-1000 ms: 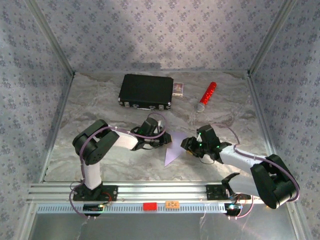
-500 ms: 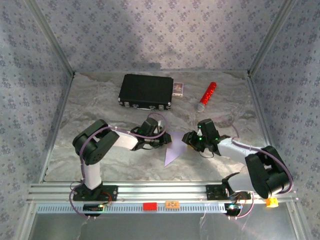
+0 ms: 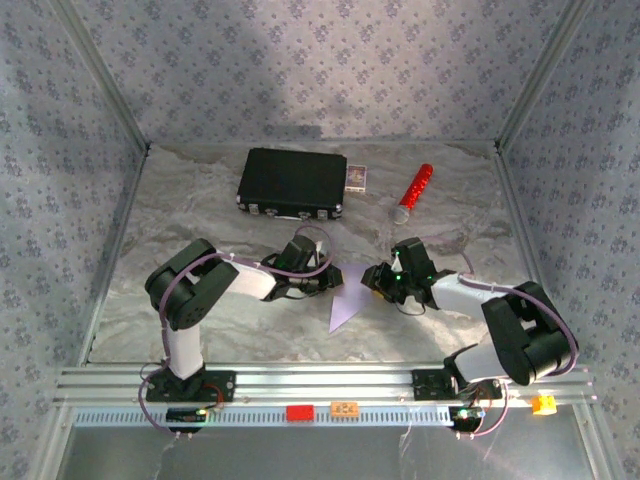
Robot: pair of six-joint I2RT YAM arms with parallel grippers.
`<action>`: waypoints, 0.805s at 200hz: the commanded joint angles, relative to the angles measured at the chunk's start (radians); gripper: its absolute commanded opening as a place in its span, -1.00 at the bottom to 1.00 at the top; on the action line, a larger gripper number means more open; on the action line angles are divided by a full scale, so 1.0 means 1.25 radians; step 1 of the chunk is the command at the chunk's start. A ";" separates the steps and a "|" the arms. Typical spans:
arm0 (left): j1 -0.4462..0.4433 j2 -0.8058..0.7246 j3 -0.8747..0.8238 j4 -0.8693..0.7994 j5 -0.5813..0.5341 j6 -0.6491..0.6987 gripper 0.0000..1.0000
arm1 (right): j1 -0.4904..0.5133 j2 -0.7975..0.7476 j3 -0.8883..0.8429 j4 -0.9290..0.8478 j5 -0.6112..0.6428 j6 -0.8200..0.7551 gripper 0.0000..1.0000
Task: Fold a paper plane with a square sheet of paper (pick it up from the middle)
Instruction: Perform the fifth fold on the wing at the bottom-center of the table.
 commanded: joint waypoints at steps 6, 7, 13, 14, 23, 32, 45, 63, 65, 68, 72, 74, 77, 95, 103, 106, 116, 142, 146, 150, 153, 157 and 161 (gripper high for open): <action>0.002 0.009 -0.019 -0.081 -0.008 0.004 -0.82 | 0.016 0.008 -0.003 0.018 -0.024 0.013 -0.16; 0.003 0.009 -0.020 -0.080 -0.008 0.004 -0.82 | 0.017 0.006 -0.003 0.019 -0.025 0.013 -0.15; 0.002 0.009 -0.020 -0.081 -0.008 0.004 -0.82 | 0.019 0.005 -0.003 0.022 -0.026 0.015 -0.15; 0.003 0.009 -0.020 -0.081 -0.008 0.005 -0.82 | 0.019 0.004 -0.003 0.022 -0.027 0.016 -0.15; 0.003 0.009 -0.020 -0.080 -0.009 0.004 -0.82 | 0.022 0.003 -0.006 0.030 -0.031 0.022 -0.16; 0.003 0.008 -0.020 -0.080 -0.008 0.004 -0.83 | 0.024 0.002 -0.009 0.042 -0.036 0.031 -0.16; 0.003 0.009 -0.020 -0.080 -0.008 0.004 -0.82 | 0.027 0.002 -0.012 0.049 -0.037 0.039 -0.15; 0.003 0.008 -0.021 -0.080 -0.008 0.004 -0.83 | 0.028 -0.001 -0.010 0.045 -0.029 0.033 -0.15; 0.003 0.008 -0.022 -0.080 -0.008 0.004 -0.82 | 0.028 -0.001 -0.009 0.041 -0.027 0.030 -0.15; 0.003 0.008 -0.021 -0.080 -0.009 0.004 -0.82 | 0.028 -0.002 -0.007 0.037 -0.024 0.026 -0.14; 0.003 0.008 -0.022 -0.080 -0.008 0.003 -0.82 | 0.027 -0.003 -0.004 0.027 -0.018 0.022 -0.14; 0.003 0.007 -0.022 -0.081 -0.008 0.003 -0.83 | 0.027 -0.004 -0.002 0.024 -0.015 0.019 -0.14; 0.003 0.007 -0.022 -0.080 -0.007 0.004 -0.83 | 0.025 -0.004 0.001 0.016 -0.011 0.014 -0.14; 0.003 0.006 -0.021 -0.079 -0.005 0.004 -0.83 | 0.020 -0.012 0.027 -0.045 0.012 -0.018 -0.14; 0.003 0.003 -0.022 -0.080 -0.007 0.004 -0.83 | 0.020 -0.016 0.036 -0.071 0.032 -0.031 -0.13; 0.002 0.002 -0.022 -0.080 -0.007 0.004 -0.83 | 0.019 -0.018 0.038 -0.078 0.037 -0.034 -0.13; 0.002 0.002 -0.023 -0.081 -0.008 0.005 -0.83 | 0.017 -0.021 0.040 -0.091 0.048 -0.040 -0.13; 0.002 0.002 -0.022 -0.081 -0.008 0.005 -0.83 | 0.010 -0.017 0.036 -0.096 0.049 -0.040 -0.13; 0.003 0.002 -0.022 -0.081 -0.008 0.005 -0.83 | 0.010 -0.016 0.034 -0.096 0.050 -0.039 -0.13; 0.003 0.002 -0.022 -0.082 -0.008 0.005 -0.83 | 0.011 -0.016 0.032 -0.094 0.050 -0.039 -0.13; 0.003 0.002 -0.022 -0.082 -0.007 0.005 -0.83 | 0.011 -0.017 0.030 -0.093 0.050 -0.039 -0.13; 0.002 0.002 -0.022 -0.082 -0.008 0.005 -0.83 | 0.011 -0.016 0.028 -0.090 0.051 -0.037 -0.12; 0.002 0.003 -0.022 -0.083 -0.008 0.005 -0.83 | 0.012 -0.016 0.026 -0.091 0.052 -0.037 -0.13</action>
